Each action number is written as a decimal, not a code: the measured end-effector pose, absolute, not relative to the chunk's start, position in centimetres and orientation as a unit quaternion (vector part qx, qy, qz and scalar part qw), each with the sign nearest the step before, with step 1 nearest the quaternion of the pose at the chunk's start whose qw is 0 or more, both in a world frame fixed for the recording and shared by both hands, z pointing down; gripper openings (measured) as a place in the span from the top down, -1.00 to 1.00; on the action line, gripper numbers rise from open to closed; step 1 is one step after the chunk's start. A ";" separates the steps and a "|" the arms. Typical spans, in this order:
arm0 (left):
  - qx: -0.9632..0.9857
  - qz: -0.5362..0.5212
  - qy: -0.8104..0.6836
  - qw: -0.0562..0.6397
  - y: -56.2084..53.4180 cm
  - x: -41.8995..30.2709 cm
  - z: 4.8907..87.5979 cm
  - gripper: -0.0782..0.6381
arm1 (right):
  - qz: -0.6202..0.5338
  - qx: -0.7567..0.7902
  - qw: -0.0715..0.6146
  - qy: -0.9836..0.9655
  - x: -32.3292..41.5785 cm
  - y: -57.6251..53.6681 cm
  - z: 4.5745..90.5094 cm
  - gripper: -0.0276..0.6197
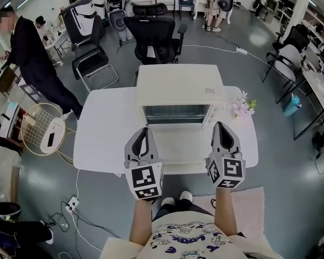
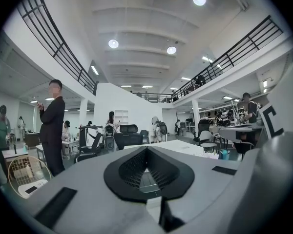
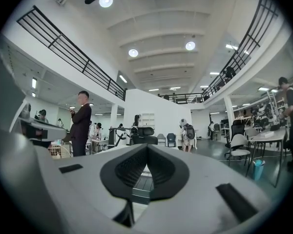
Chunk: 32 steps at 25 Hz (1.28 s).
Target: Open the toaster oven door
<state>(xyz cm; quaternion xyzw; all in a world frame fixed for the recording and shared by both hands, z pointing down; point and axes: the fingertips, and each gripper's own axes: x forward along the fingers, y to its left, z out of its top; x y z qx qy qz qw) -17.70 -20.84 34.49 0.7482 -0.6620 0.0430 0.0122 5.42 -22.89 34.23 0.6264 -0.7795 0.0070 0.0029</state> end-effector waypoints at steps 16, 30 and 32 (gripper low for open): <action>0.746 0.039 -0.665 0.012 -21.5 -18.0 34.0 0.77 | 0.003 0.622 0.005 -0.783 5.0 -23.6 33.8 0.93; 0.744 0.040 -0.667 0.016 -22.3 -18.1 34.3 0.77 | 0.004 0.622 0.010 -0.783 5.1 -24.6 34.0 0.93; 0.744 0.040 -0.667 0.016 -22.5 -18.1 34.3 0.77 | 0.005 0.622 0.011 -0.783 5.1 -24.8 34.1 0.93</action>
